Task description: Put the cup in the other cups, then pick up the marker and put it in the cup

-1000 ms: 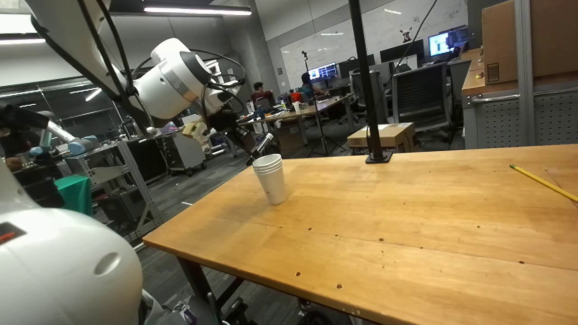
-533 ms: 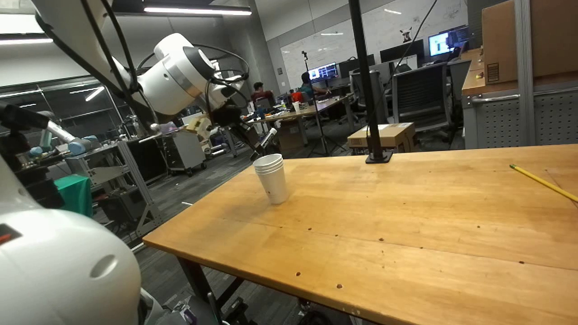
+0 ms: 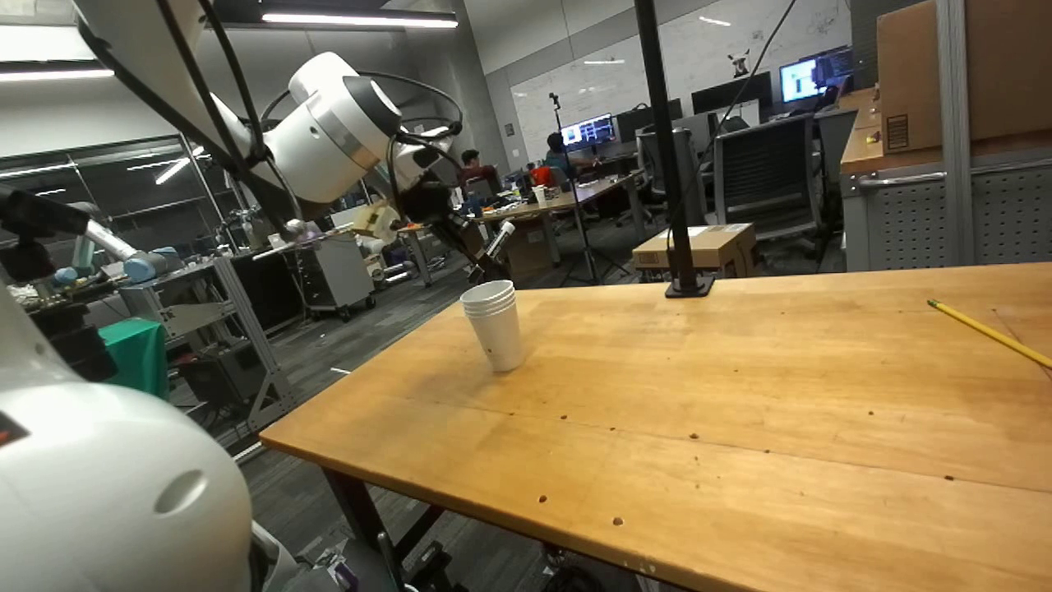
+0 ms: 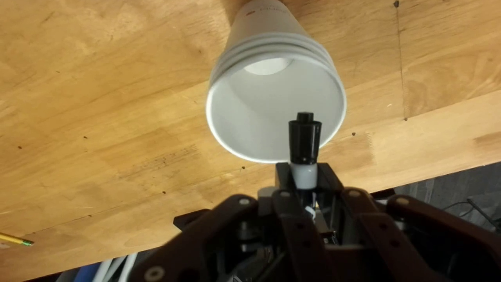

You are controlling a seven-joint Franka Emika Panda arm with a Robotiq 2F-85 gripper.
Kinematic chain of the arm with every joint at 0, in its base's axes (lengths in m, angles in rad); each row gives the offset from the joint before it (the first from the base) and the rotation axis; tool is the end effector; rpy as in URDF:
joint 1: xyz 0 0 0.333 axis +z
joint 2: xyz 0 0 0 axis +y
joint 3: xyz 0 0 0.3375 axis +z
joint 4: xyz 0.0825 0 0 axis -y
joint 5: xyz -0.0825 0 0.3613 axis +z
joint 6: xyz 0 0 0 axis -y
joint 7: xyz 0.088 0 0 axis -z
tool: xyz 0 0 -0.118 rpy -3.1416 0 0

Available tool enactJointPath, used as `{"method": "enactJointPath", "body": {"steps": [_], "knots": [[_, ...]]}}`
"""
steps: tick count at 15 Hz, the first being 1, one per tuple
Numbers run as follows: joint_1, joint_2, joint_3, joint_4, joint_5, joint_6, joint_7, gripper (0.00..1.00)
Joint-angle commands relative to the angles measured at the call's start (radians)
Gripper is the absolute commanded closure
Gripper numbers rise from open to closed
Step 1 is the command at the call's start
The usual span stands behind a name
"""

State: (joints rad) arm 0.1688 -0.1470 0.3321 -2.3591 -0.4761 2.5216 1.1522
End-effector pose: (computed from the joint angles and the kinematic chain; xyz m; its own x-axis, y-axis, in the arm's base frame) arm 0.4288 0.2403 0.4390 0.8492 -0.2664 0.4560 -0.2877 -0.9574 -0.0235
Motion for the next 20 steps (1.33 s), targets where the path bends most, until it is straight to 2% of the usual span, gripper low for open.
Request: {"method": "enactJointPath", "body": {"steps": [1,4,5,6,8,9,15,18,20], "knots": [[-0.015,-0.008,-0.009,-0.021,-0.056,0.077,0.017,0.90],[-0.028,-0.007,-0.011,-0.037,-0.100,0.126,0.034,0.90],[-0.033,-0.007,-0.010,-0.041,-0.119,0.137,0.042,0.76],[-0.037,-0.007,-0.008,-0.047,-0.133,0.148,0.052,0.55],[-0.041,-0.007,-0.007,-0.054,-0.155,0.160,0.059,0.51],[-0.042,-0.006,-0.007,-0.056,-0.159,0.163,0.060,0.46],[-0.044,-0.004,-0.008,-0.061,-0.177,0.163,0.073,0.01],[-0.039,-0.001,-0.011,-0.056,-0.148,0.143,0.055,0.00],[-0.029,0.001,-0.017,-0.039,-0.082,0.087,0.025,0.00]]}}
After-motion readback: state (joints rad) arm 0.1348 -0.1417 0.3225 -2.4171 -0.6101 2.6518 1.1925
